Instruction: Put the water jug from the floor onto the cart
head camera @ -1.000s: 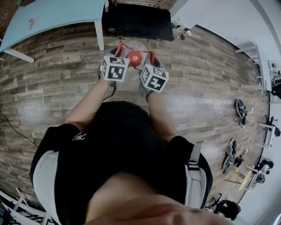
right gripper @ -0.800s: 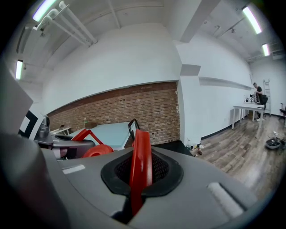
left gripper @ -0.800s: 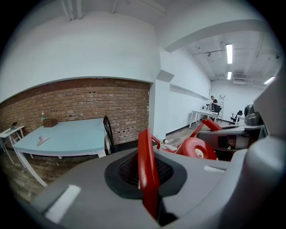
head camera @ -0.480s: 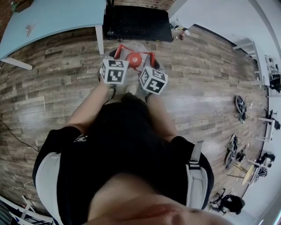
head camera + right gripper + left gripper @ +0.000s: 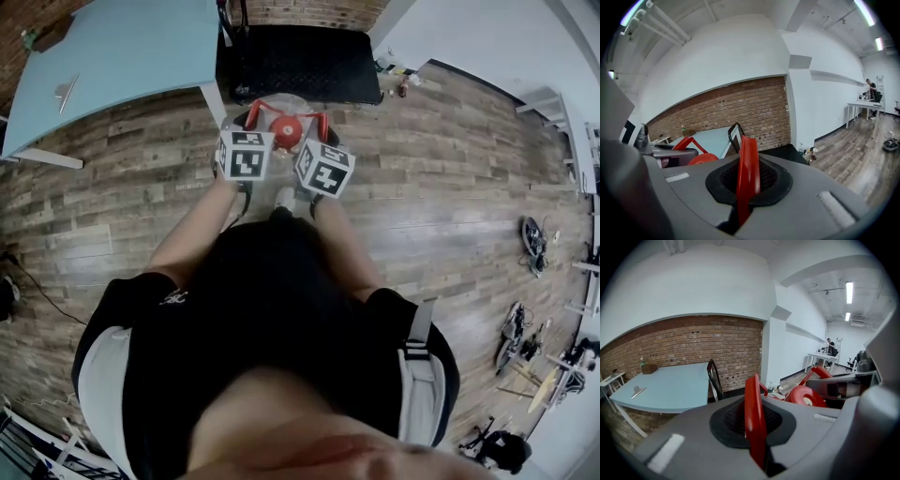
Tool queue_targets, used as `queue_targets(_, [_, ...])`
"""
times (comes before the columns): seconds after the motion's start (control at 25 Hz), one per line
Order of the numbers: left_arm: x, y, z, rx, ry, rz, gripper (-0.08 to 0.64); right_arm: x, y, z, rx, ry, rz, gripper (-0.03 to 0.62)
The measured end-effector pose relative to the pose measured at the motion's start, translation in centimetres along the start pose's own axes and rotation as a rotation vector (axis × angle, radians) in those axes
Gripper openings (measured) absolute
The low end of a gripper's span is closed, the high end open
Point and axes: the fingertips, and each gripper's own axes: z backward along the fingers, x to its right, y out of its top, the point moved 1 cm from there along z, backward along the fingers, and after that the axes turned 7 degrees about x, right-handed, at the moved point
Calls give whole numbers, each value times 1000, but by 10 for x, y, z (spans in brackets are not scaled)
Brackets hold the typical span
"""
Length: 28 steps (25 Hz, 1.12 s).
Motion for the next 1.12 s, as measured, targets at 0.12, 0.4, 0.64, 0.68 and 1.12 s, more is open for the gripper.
queue_targets(0.12, [7, 20, -29, -7, 12, -11, 2, 17, 16, -26, -6, 12, -17, 17])
queue_targets(0.4, [13, 51, -95, -32, 43, -33, 5, 48, 49, -86, 0, 73, -43, 15])
queue_targets(0.64, [19, 70, -139, -40, 53, -14, 6, 72, 68, -128, -6, 101, -36, 17])
queue_targets(0.68, [22, 74, -146, -40, 58, -14, 6, 78, 71, -134, -10, 101, -38, 17])
queue_targets(1.12, [36, 80, -214, -89, 21, -63, 11, 115, 70, -192, -52, 66, -59, 15])
